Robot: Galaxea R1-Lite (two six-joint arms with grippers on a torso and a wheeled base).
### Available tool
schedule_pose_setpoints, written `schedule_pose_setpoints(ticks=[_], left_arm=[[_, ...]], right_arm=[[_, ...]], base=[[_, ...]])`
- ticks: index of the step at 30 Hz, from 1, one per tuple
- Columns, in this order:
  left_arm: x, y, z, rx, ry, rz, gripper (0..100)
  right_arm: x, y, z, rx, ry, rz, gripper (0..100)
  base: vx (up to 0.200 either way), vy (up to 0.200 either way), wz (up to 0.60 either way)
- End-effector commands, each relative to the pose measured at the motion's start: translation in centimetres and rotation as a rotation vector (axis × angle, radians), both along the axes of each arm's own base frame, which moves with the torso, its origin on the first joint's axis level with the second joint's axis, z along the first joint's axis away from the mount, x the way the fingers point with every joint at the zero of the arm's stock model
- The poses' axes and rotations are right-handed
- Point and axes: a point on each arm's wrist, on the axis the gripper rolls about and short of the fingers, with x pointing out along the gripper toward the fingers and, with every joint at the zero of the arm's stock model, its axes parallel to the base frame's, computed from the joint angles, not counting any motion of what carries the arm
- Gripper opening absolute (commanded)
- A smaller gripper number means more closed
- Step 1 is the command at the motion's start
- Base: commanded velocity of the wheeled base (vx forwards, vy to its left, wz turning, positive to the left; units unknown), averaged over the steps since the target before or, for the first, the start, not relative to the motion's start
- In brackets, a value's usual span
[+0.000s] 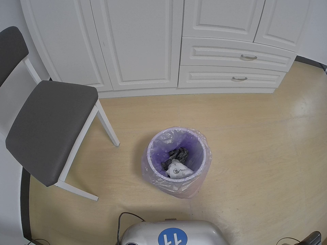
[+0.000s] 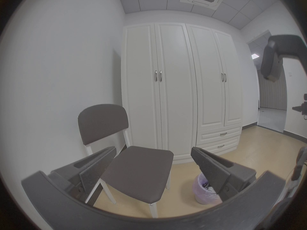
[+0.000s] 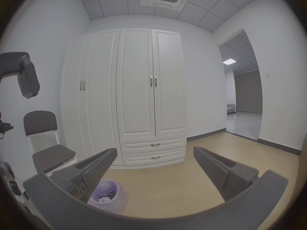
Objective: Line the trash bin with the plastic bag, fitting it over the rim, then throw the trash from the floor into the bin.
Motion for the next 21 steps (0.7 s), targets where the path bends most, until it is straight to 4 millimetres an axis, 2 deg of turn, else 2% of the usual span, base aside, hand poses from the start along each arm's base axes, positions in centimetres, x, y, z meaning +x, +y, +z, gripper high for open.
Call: schedule_pose_setpoints(ticks=[1, 6, 11, 21], left_arm=[[3.0, 0.0, -3.7, 0.000, 0.024, -0.004, 100], [5.0, 0.0, -7.0, -0.001, 0.070, -0.004, 100], [5.8, 0.0, -9.1, -0.019, 0.139, -0.012, 100], [6.0, 0.0, -10.4, -0.064, 0.273, -0.020, 100]], right_arm=[[2.0, 0.0, -2.1, -0.024, 0.007, 0.000, 100], [4.6, 0.0, -5.4, -0.121, 0.022, -0.052, 100], [6.0, 0.0, -7.9, -0.138, 0.034, -0.055, 100], [6.6, 0.0, -9.9, -0.103, 0.215, -0.048, 100]], base=[[0.000, 0.000, 0.00], [0.000, 0.000, 0.00], [0.000, 0.000, 0.00], [0.000, 0.000, 0.00]])
